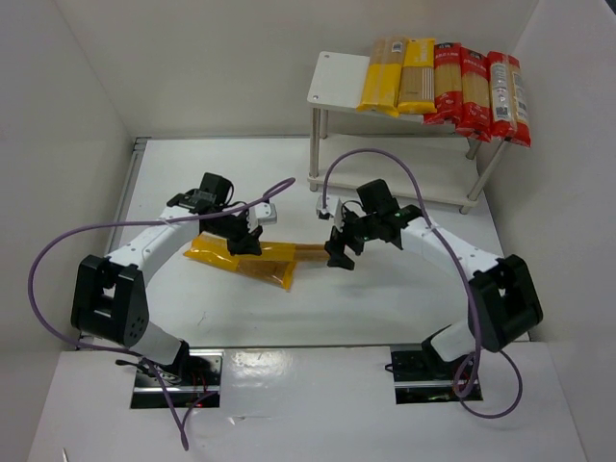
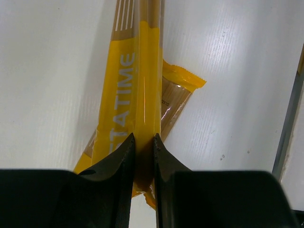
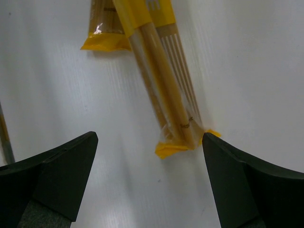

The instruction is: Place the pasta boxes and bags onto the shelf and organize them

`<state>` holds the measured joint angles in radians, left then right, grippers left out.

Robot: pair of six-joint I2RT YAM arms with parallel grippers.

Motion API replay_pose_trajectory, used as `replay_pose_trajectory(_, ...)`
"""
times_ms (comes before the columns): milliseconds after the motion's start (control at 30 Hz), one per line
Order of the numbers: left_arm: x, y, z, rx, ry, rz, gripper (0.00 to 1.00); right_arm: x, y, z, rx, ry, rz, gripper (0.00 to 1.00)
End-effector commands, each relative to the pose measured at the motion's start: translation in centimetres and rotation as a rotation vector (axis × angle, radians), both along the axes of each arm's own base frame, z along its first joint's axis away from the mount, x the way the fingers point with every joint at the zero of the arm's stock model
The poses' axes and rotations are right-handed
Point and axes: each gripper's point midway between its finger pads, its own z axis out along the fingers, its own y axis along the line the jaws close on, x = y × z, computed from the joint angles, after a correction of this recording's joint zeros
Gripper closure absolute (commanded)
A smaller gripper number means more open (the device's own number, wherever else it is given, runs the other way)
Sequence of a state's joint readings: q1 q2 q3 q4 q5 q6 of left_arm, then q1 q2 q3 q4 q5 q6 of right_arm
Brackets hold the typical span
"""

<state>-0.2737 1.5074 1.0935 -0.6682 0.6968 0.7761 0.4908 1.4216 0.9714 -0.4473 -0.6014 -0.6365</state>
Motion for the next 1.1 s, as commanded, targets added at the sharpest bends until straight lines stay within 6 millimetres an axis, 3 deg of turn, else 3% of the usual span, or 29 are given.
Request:
replay_pose_trajectory(0, 0.0, -0.9, 1.3, -0.052, -0.01, 0.001, 1.0, 4.1, 2.1, 3.8, 0.098, -0.168, 0.054, 0.01)
replay_pose_trajectory(167, 0.1, -0.7, 0.9, -0.035, -0.015, 0.01, 1.0, 6.3, 2.5, 1.6, 0.075, -0.138, 0.074, 0.01)
replay_pose_trajectory(400, 0.3, -0.6, 0.9, -0.033, -0.013, 0.026, 1.0, 6.6, 2.9, -2.2, 0.056, -0.055, 0.117, 0.01)
replay_pose_trajectory(467, 0.5, -0.7, 1.0, -0.035, -0.021, 0.026, 1.0, 6.2, 2.9, -3.4, 0.044, -0.01, 0.128, 0.01)
replay_pose_trajectory(533, 0.5, -0.6, 0.6, -0.026, -0.008, 0.037, 1.0, 6.3, 3.2, -2.9, 0.054, -0.009, 0.153, 0.01)
replay_pose_trajectory(733, 0.5, -0.6, 0.6, -0.026, -0.008, 0.037, 1.0, 5.5, 4.0, -3.6, 0.048, 0.034, 0.182, 0.01)
replay_pose_trajectory(800, 0.5, -0.6, 0.6, -0.026, -0.008, 0.037, 1.0, 5.2, 4.1, -4.8, 0.023, 0.07, 0.184, 0.01)
replay_pose_trajectory(867, 0.5, -0.6, 0.6, -0.026, -0.008, 0.037, 1.0, 5.7, 4.5, -4.7, 0.008, 0.073, 0.158, 0.01)
replay_pose_trajectory(1067, 0.7, -0.3, 0.2, -0.01, -0.013, 0.045, 1.0, 4.1, 5.7, -7.0, -0.101, 0.111, 0.167, 0.01)
